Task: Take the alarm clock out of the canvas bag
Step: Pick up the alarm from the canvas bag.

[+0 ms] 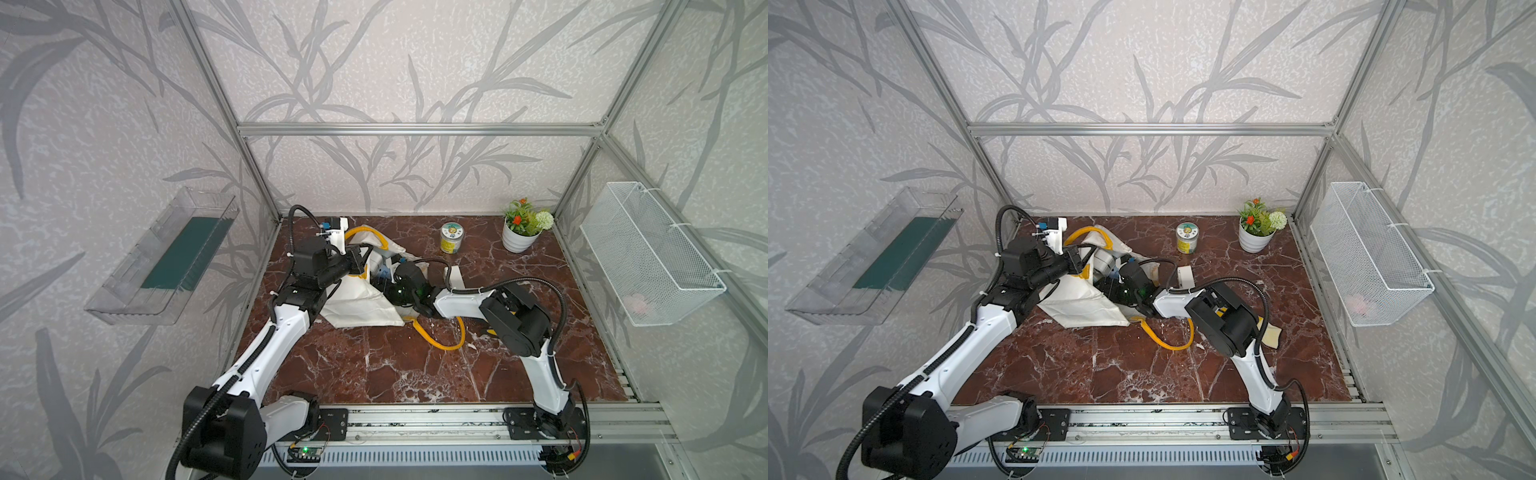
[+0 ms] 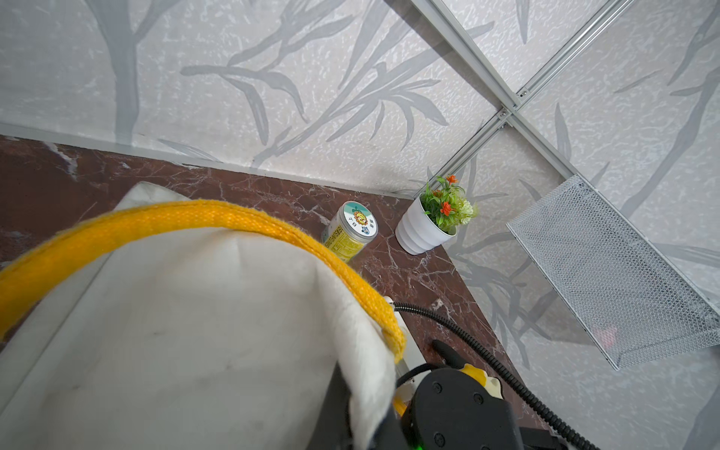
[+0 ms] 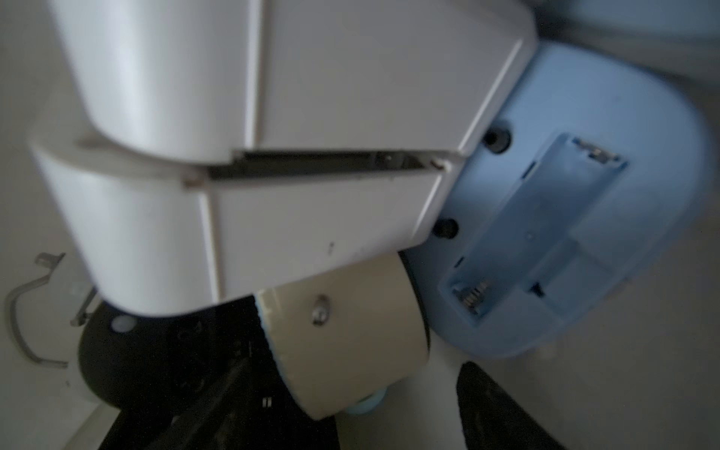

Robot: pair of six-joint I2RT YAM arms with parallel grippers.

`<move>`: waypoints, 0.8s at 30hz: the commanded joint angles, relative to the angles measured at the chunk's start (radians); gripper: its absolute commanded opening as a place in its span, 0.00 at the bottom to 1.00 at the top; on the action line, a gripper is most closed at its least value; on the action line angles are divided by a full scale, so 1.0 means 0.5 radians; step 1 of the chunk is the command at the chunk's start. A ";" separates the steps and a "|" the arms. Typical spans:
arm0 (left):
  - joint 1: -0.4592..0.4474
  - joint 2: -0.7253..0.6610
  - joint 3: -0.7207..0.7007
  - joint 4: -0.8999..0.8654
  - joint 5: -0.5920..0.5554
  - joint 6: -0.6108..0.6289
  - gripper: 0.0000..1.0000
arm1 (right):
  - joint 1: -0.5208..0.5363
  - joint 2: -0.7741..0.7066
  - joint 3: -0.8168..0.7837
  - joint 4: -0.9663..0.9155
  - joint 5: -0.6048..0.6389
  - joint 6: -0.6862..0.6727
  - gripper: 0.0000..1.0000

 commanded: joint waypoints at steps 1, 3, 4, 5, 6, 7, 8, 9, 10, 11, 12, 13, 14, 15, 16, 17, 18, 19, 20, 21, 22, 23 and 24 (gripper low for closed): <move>-0.075 -0.075 0.053 0.572 0.171 -0.062 0.00 | -0.005 0.093 0.070 0.186 -0.053 0.137 0.85; -0.082 -0.079 0.032 0.612 0.155 -0.085 0.00 | -0.005 0.123 0.084 0.235 -0.052 0.182 0.85; -0.081 -0.080 0.019 0.634 0.149 -0.098 0.00 | -0.005 0.136 0.093 0.250 -0.051 0.197 0.85; -0.081 -0.088 0.005 0.645 0.146 -0.105 0.00 | -0.008 0.147 0.098 0.264 -0.050 0.209 0.84; -0.081 -0.096 0.000 0.649 0.143 -0.110 0.00 | -0.008 0.156 0.110 0.275 -0.057 0.216 0.84; -0.083 -0.107 -0.012 0.649 0.135 -0.114 0.00 | -0.007 0.170 0.122 0.295 -0.067 0.223 0.81; -0.081 -0.117 -0.022 0.648 0.129 -0.112 0.00 | -0.005 0.181 0.135 0.313 -0.076 0.234 0.77; -0.081 -0.129 -0.033 0.644 0.126 -0.108 0.00 | -0.005 0.189 0.141 0.340 -0.078 0.241 0.73; -0.083 -0.138 -0.043 0.630 0.122 -0.100 0.00 | -0.005 0.193 0.144 0.364 -0.077 0.251 0.69; -0.082 -0.152 -0.046 0.608 0.118 -0.087 0.00 | -0.005 0.193 0.144 0.380 -0.081 0.252 0.67; -0.082 -0.164 -0.050 0.585 0.114 -0.072 0.00 | -0.005 0.185 0.145 0.384 -0.085 0.245 0.64; -0.083 -0.176 -0.057 0.555 0.106 -0.054 0.00 | -0.005 0.174 0.142 0.385 -0.081 0.229 0.61; -0.079 -0.192 -0.059 0.534 0.097 -0.037 0.00 | -0.007 0.163 0.136 0.386 -0.083 0.215 0.58; -0.079 -0.206 -0.064 0.513 0.089 -0.022 0.00 | -0.005 0.152 0.134 0.385 -0.079 0.204 0.54; -0.075 -0.221 -0.065 0.480 0.079 -0.001 0.00 | -0.007 0.144 0.127 0.387 -0.080 0.195 0.50; -0.070 -0.234 -0.060 0.434 0.071 0.033 0.00 | -0.008 0.133 0.121 0.396 -0.084 0.193 0.46; -0.066 -0.248 -0.052 0.382 0.056 0.063 0.00 | -0.005 0.122 0.115 0.403 -0.089 0.193 0.43; -0.057 -0.263 -0.044 0.312 0.031 0.114 0.00 | -0.005 0.110 0.110 0.409 -0.100 0.189 0.41; -0.049 -0.278 -0.035 0.248 0.010 0.158 0.00 | -0.005 0.093 0.104 0.405 -0.108 0.178 0.40; -0.042 -0.292 -0.033 0.198 -0.011 0.200 0.00 | -0.003 0.076 0.098 0.392 -0.114 0.162 0.40; -0.031 -0.304 -0.021 0.131 -0.033 0.244 0.00 | -0.001 0.049 0.085 0.373 -0.114 0.143 0.39; -0.021 -0.314 -0.004 0.048 -0.064 0.296 0.00 | 0.001 0.019 0.067 0.364 -0.113 0.119 0.38; -0.016 -0.321 0.014 -0.036 -0.095 0.353 0.00 | 0.001 -0.009 0.046 0.361 -0.110 0.107 0.37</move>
